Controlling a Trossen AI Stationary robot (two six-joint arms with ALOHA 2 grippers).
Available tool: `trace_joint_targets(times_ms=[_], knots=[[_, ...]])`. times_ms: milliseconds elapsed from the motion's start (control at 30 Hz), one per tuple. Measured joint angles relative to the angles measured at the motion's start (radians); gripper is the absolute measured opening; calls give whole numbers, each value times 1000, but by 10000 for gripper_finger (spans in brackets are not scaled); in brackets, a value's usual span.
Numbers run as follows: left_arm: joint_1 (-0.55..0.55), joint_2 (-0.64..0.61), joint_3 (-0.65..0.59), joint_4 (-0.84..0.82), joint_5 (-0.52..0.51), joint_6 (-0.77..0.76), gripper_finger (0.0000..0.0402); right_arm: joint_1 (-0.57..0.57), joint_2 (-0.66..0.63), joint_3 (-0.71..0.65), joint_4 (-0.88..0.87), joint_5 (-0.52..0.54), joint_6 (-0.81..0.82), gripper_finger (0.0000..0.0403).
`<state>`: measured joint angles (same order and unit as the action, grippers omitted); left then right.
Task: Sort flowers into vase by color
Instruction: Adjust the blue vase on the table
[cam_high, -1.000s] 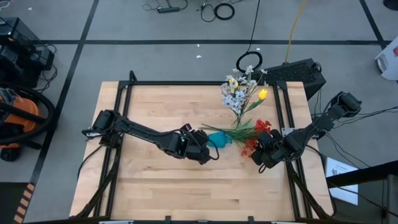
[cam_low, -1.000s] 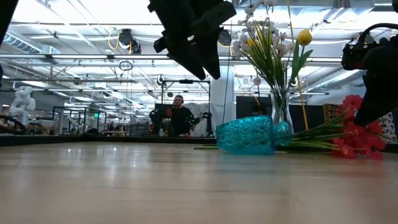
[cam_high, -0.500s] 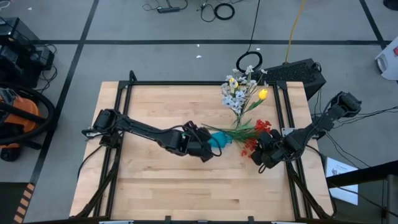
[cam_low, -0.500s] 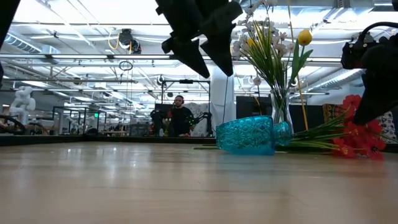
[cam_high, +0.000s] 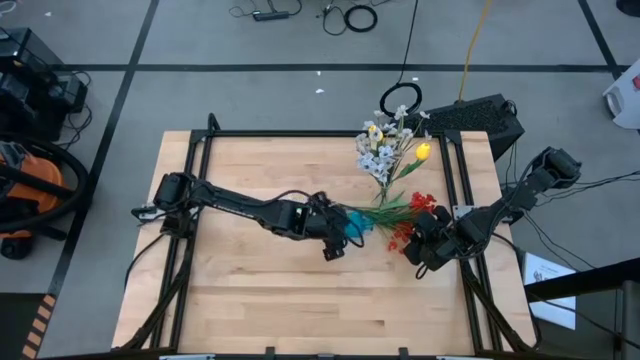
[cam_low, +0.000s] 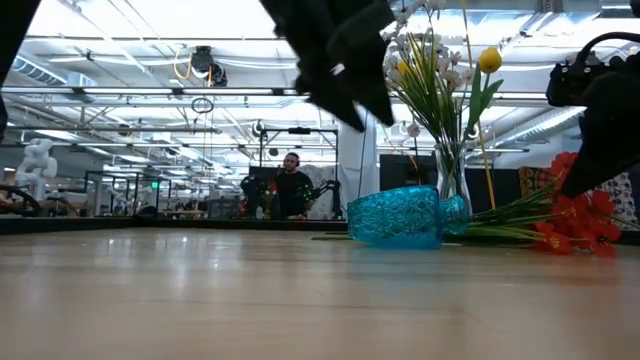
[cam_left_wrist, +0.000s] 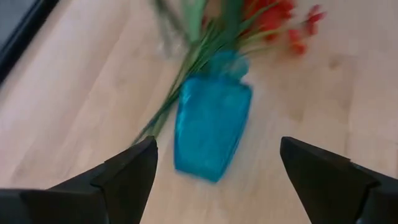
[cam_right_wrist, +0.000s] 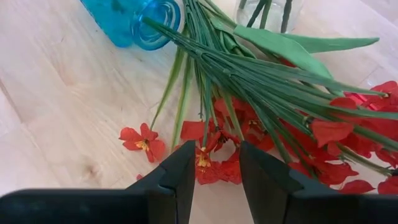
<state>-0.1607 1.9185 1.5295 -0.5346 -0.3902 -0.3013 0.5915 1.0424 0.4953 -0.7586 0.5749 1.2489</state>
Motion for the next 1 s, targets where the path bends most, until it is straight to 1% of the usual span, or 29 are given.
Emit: trace_joint_targets(times_ms=[100,200,400,500,600,700,1000], knots=[[12,18,2,114,68,176,343,0,0,0,1,-5,-12,116],[32,58,20,122,154,259,343,0,-1,0,1,-19,-23,116],[71,151,162,0,164,312,343,0,-1,1,10,-31,-55,116],[86,198,225,-50,217,314,343,0,0,1,15,-31,-61,116],[101,232,268,-127,244,311,343,0,0,1,15,-31,-66,116],[119,259,290,-170,283,307,343,0,-1,1,22,-31,-83,116],[129,269,309,-191,290,307,343,0,0,1,31,-30,-84,116]])
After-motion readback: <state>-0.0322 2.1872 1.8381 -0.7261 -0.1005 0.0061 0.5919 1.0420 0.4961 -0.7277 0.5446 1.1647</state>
